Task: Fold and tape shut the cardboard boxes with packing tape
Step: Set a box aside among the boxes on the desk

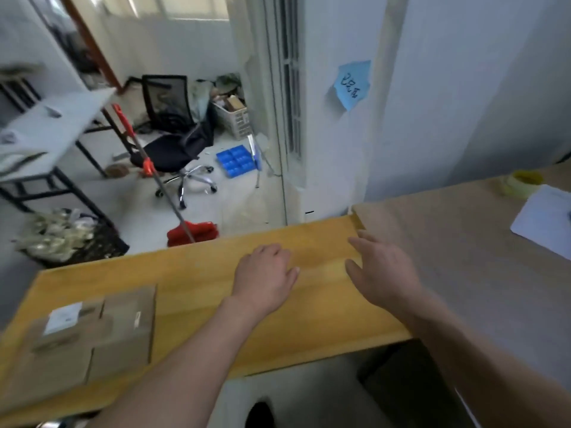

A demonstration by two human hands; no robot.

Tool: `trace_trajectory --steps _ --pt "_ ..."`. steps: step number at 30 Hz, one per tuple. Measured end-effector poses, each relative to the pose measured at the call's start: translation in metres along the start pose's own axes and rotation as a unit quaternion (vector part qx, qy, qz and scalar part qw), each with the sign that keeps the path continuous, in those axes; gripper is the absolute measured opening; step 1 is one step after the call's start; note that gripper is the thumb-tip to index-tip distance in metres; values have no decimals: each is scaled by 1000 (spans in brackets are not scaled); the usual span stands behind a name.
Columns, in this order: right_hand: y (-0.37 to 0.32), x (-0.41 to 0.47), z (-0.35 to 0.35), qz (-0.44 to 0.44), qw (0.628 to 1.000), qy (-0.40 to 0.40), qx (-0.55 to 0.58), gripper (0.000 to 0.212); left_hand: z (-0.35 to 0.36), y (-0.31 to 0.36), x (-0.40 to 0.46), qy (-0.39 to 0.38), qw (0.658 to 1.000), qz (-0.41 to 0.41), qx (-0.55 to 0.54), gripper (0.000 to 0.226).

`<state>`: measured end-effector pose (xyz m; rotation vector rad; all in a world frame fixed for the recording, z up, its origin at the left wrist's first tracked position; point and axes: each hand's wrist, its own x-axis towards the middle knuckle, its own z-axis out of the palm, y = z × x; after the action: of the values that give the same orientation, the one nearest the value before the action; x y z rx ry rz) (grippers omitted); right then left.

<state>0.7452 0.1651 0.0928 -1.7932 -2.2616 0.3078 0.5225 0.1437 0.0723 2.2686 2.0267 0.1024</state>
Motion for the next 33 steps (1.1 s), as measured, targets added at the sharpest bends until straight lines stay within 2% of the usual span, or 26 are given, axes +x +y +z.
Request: trace_trajectory --steps 3,8,13,19,28,33 --pt "-54 8 20 -35 999 -19 -3 48 3 -54 -29 3 999 -47 -18 46" --pt "-153 25 70 -68 996 -44 -25 40 12 -157 -74 2 995 -99 -34 46" --pt "-262 40 136 -97 991 -88 -24 47 26 -268 -119 -26 990 -135 -40 49" --pt "-370 44 205 -124 982 -140 -14 47 35 -372 -164 -33 983 -165 -67 34" --pt "-438 47 264 -153 960 -228 -43 40 53 -454 -192 -57 972 -219 -59 41" --pt "-443 43 287 -133 948 -286 -42 55 66 -473 -193 -85 970 -223 -49 45"
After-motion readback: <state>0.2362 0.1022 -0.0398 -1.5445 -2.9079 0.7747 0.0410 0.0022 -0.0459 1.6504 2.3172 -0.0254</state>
